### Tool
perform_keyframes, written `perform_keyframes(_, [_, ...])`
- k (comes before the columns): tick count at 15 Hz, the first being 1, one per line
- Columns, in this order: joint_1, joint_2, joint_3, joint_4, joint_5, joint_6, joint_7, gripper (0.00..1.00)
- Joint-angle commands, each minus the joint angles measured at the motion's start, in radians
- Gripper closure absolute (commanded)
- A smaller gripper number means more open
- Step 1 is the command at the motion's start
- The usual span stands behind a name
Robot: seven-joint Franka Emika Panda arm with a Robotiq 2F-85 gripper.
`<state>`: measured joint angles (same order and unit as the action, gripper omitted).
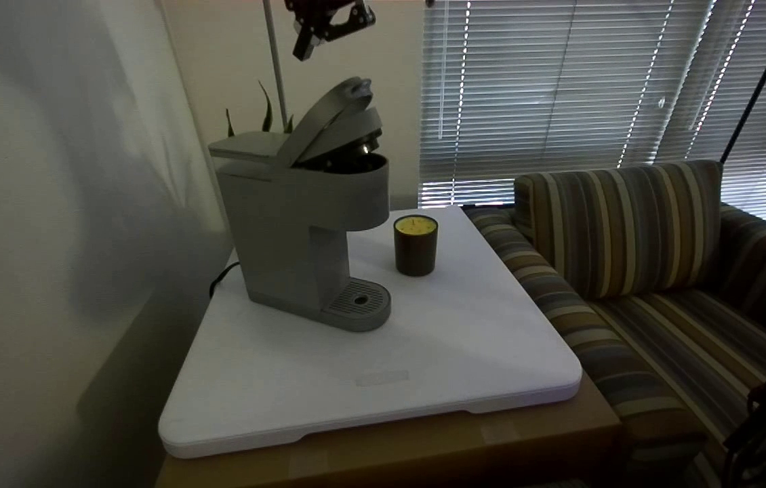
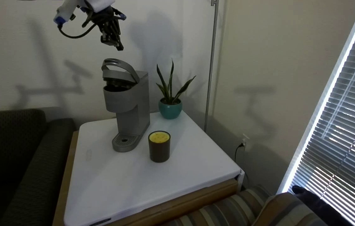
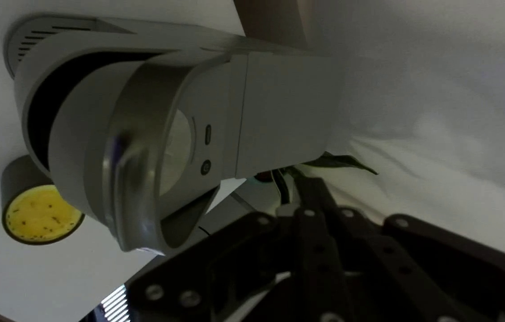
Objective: Close the chamber of the coffee machine
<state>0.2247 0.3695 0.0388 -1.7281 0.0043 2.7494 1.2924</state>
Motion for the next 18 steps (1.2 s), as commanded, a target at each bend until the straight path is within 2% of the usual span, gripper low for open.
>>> perform_keyframes(1, [0.016,-0.070,-0.025,-0.116,0.009,0.016,0.015,1.00])
perform_keyframes(5, [0.034,-0.126,-0.057,-0.205,-0.031,0.019,0.071,1.00])
perform_keyframes(11, [0.034,-0.222,-0.045,-0.339,-0.075,0.046,0.179,1.00])
perform_keyframes(18, [0.060,-0.265,-0.056,-0.502,-0.098,0.201,0.308,1.00])
